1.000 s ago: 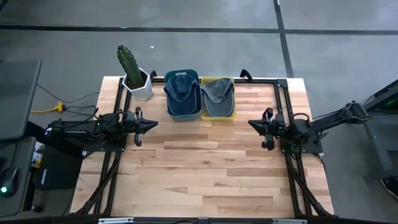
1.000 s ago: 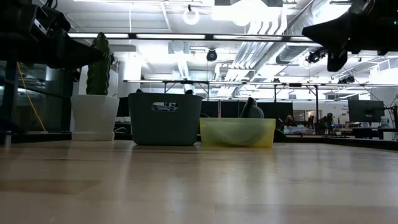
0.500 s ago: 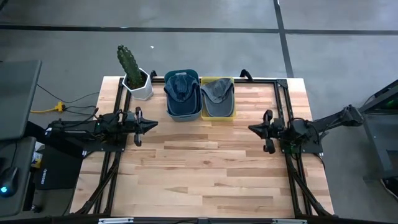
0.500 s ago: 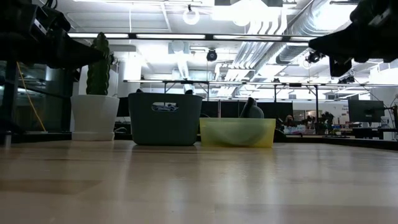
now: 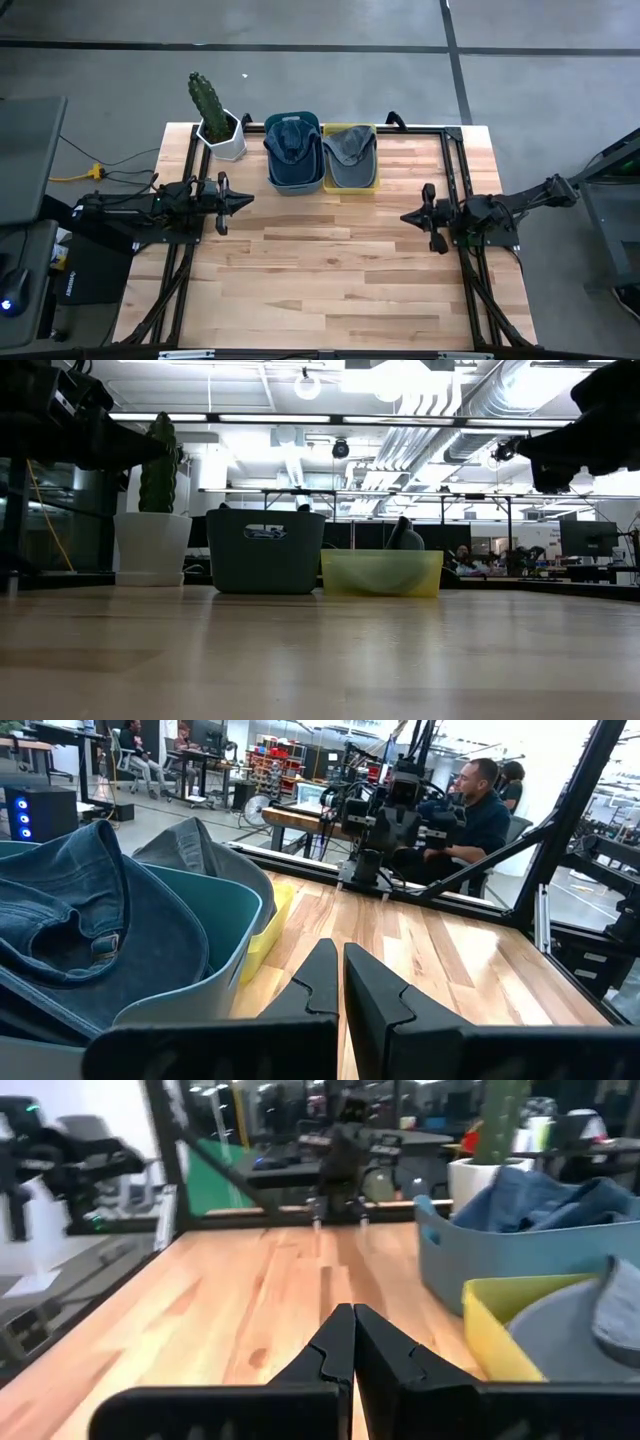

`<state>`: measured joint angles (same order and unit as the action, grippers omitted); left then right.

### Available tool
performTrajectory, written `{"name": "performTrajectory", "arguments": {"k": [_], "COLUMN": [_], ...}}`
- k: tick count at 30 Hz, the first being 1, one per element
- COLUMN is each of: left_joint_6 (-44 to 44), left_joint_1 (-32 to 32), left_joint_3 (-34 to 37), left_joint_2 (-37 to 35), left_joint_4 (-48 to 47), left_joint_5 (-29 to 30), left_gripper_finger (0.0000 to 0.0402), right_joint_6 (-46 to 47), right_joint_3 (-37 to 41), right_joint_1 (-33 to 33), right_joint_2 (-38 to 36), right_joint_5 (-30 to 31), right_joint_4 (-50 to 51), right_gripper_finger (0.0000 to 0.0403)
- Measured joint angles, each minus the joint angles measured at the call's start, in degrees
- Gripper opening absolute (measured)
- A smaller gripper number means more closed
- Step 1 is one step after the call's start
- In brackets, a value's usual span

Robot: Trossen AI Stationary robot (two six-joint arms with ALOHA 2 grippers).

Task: Pick & Place hat
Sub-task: Return to Home Position

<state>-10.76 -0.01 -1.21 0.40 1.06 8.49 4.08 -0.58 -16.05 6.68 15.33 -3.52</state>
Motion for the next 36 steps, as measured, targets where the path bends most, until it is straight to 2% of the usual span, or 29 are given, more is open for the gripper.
{"name": "performTrajectory", "arguments": {"k": [7,22,26,33,36], "left_joint_6": [0.00,0.00,-0.01,-0.02,0.00], "left_joint_1": [0.00,0.00,0.00,0.00,0.00], "left_joint_3": [0.00,0.00,0.00,0.00,0.00], "left_joint_2": [-0.01,-0.02,-0.02,-0.02,-0.01], "left_joint_4": [0.00,0.00,0.00,0.00,0.00], "left_joint_5": [0.00,-0.02,0.00,0.00,0.00], "left_gripper_finger": [0.0000,0.0000,0.0000,0.0000,0.0000], "right_joint_6": [-4.18,-6.79,-8.87,-9.20,-9.18], "right_joint_3": [0.00,0.00,0.00,0.00,0.00], "right_joint_1": [0.04,0.04,0.04,0.07,0.07], "right_joint_2": [0.10,0.11,0.11,0.11,0.11], "right_joint_5": [-3.77,-5.87,-4.72,1.42,1.48], "right_joint_4": [0.75,1.28,1.14,-0.04,-0.71], "right_gripper_finger": [0.0000,0.0000,0.0000,0.0001,0.0001]}}
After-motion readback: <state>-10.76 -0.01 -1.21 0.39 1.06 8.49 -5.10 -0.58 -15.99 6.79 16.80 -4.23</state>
